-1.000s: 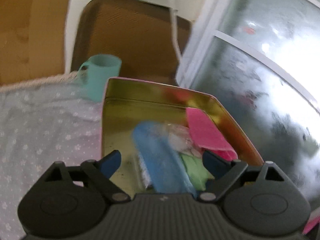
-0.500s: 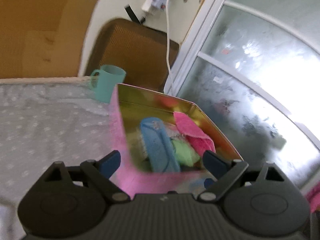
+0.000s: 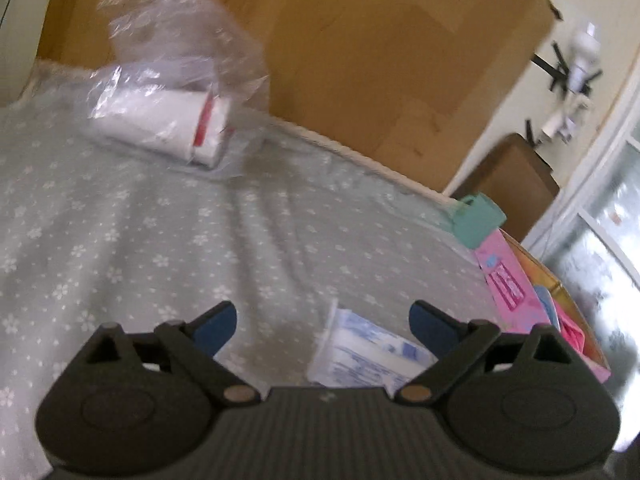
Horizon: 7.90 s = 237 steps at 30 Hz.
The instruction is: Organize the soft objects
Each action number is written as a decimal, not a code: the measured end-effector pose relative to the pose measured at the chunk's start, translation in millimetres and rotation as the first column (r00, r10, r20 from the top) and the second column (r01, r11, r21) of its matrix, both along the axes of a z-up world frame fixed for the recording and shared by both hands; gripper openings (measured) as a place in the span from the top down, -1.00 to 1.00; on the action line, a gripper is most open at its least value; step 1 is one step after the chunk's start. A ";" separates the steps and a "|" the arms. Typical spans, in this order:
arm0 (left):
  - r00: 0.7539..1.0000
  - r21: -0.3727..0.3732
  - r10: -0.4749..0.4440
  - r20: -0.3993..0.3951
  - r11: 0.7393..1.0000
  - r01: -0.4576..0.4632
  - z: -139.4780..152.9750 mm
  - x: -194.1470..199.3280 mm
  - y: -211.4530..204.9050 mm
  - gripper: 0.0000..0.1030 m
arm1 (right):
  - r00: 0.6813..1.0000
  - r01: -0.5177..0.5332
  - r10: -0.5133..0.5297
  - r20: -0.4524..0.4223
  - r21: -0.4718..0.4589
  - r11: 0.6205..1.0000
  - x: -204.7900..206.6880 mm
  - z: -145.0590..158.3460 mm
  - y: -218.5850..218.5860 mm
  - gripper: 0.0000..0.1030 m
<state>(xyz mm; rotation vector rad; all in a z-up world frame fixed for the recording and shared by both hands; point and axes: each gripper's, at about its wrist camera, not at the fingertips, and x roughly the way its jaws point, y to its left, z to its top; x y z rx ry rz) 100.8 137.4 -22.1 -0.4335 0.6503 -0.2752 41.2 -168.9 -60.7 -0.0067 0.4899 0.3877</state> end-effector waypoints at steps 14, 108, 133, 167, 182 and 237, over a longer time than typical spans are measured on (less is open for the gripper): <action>0.960 -0.006 -0.276 -0.046 0.961 0.276 -32.5 5.1 -99.4 -0.78 | 0.999 -0.014 0.011 -0.031 -0.087 0.996 6.5 -7.0 9.9 0.19; 0.944 0.465 -0.314 0.096 0.853 0.237 45.9 -153.0 -295.6 -0.99 | 0.833 0.471 -0.540 0.118 0.359 0.806 -190.7 39.9 -203.9 -0.72; 0.946 0.454 -0.308 0.100 0.860 0.232 51.7 -157.2 -292.7 -0.99 | 0.829 0.483 -0.549 0.106 0.359 0.799 -189.3 38.5 -202.1 -0.74; 0.945 0.422 -0.307 0.113 0.876 0.234 55.4 -162.9 -284.8 -0.99 | 0.835 0.477 -0.541 0.106 0.353 0.805 -187.7 37.8 -199.7 -0.75; 0.953 0.408 -0.283 0.106 0.886 0.218 56.3 -161.9 -278.5 -0.99 | 0.852 0.457 -0.513 0.099 0.336 0.824 -183.4 35.8 -197.8 -0.75; 0.962 0.407 -0.252 0.107 0.894 0.189 49.5 -164.7 -272.7 -0.99 | 0.864 0.449 -0.497 0.081 0.322 0.833 -195.0 33.2 -194.8 -0.76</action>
